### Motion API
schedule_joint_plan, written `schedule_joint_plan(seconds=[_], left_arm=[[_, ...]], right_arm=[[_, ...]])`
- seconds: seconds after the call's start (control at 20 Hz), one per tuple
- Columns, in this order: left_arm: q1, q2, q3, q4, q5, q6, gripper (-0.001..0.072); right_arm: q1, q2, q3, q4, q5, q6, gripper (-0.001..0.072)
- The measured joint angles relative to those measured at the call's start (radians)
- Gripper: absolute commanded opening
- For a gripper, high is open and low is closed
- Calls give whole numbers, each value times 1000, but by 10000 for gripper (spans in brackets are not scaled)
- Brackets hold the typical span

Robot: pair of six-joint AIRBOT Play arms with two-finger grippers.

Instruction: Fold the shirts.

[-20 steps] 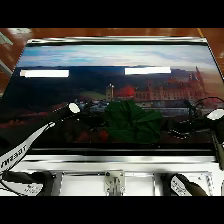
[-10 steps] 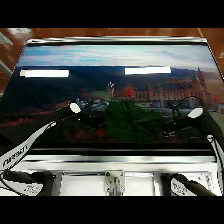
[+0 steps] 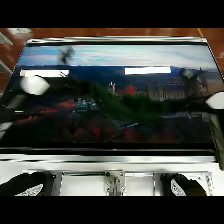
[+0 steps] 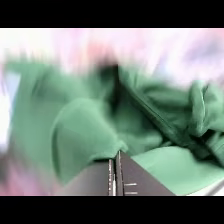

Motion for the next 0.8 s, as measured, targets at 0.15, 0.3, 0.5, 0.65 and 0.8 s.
schedule_joint_plan(seconds=[0.15,0.3,0.5,0.65,0.8], left_arm=[[22,173,144,54,63,10,34],[31,316,220,75,92,16,34],[35,422,252,99,-40,19,34],[36,439,234,129,-216,19,34],[36,431,140,191,-343,-6,34]], right_arm=[[4,154,145,9,-104,24,64],[4,282,227,22,-194,60,64],[4,371,263,-6,-89,122,64],[4,367,269,-74,126,167,64],[4,318,227,-163,344,235,64]])
